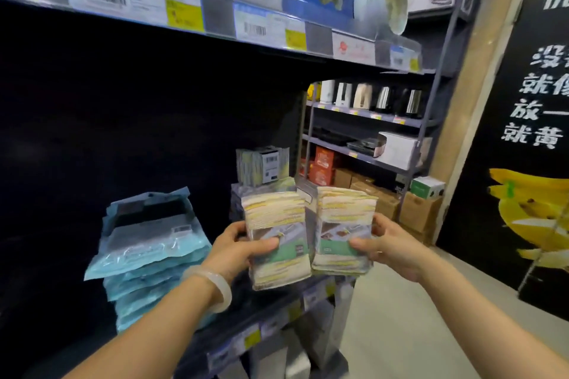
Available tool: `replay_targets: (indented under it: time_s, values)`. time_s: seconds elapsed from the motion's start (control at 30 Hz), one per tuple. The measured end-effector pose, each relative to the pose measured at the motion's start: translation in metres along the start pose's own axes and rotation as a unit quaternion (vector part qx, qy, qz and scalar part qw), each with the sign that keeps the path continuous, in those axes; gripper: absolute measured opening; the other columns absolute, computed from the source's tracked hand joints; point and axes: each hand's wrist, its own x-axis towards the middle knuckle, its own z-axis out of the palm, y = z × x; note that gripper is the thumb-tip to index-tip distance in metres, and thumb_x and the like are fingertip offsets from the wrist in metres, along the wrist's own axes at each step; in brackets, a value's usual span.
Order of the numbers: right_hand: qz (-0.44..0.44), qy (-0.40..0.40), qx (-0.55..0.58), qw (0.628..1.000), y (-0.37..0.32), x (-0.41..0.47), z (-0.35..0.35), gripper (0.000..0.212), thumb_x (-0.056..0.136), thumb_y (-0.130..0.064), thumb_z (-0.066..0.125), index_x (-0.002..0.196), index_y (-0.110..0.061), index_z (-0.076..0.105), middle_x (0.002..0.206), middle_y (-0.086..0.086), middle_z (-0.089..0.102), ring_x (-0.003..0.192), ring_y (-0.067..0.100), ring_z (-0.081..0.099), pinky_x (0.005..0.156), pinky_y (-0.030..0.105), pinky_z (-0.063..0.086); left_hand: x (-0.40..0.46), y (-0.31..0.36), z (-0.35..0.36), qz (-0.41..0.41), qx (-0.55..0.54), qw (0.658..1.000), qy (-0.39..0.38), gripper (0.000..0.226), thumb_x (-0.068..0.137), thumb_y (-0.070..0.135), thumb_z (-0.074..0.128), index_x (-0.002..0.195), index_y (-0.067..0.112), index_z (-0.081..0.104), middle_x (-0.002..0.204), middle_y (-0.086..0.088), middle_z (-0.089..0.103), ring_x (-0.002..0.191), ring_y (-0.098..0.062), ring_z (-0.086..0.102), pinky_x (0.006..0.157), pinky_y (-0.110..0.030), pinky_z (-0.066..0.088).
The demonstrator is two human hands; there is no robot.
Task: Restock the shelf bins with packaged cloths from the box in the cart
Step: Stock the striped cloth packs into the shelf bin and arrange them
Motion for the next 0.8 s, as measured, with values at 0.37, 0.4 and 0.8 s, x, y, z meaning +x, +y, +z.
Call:
replay_targets:
  time_s: [0.37, 0.4, 0.8]
  values:
    - [-0.063, -0.128, -0.107, 0.984, -0.014, 0.187, 0.008, 0.058, 0.070, 0.013, 0.072, 0.119, -0.008, 0.050, 0.101, 0.007, 0.059, 0.093, 0.024, 0.061, 0.081, 0.045, 0.056, 0.062, -0.006, 0.036, 0.028, -0.029, 0.993, 0.109, 0.034, 0.077, 0.002, 0.071, 0.104, 0.019, 0.060, 0.092, 0.001, 0.074, 0.078, -0.015, 0.072, 0.057, -0.023, 0.056]
    - [-0.062, -0.143, -0.112, 0.981, -0.014, 0.196, 0.009, 0.053, 0.072, 0.016, 0.070, 0.117, -0.005, 0.051, 0.096, 0.005, 0.059, 0.090, 0.022, 0.060, 0.081, 0.041, 0.054, 0.066, -0.004, 0.040, 0.032, -0.027, 0.993, 0.114, 0.034, 0.077, 0.003, 0.071, 0.105, 0.020, 0.061, 0.094, 0.000, 0.074, 0.079, -0.015, 0.073, 0.059, -0.023, 0.056]
    - [-0.100, -0.111, -0.199, 0.968, 0.037, 0.282, 0.038, 0.073, 0.048, -0.029, 0.086, 0.111, -0.009, 0.055, 0.108, 0.007, 0.065, 0.101, 0.021, 0.063, 0.085, 0.033, 0.055, 0.077, -0.006, 0.061, 0.074, -0.033, 0.978, 0.190, 0.060, 0.056, 0.013, 0.075, 0.115, 0.017, 0.059, 0.101, -0.006, 0.074, 0.084, -0.020, 0.073, 0.063, -0.026, 0.058]
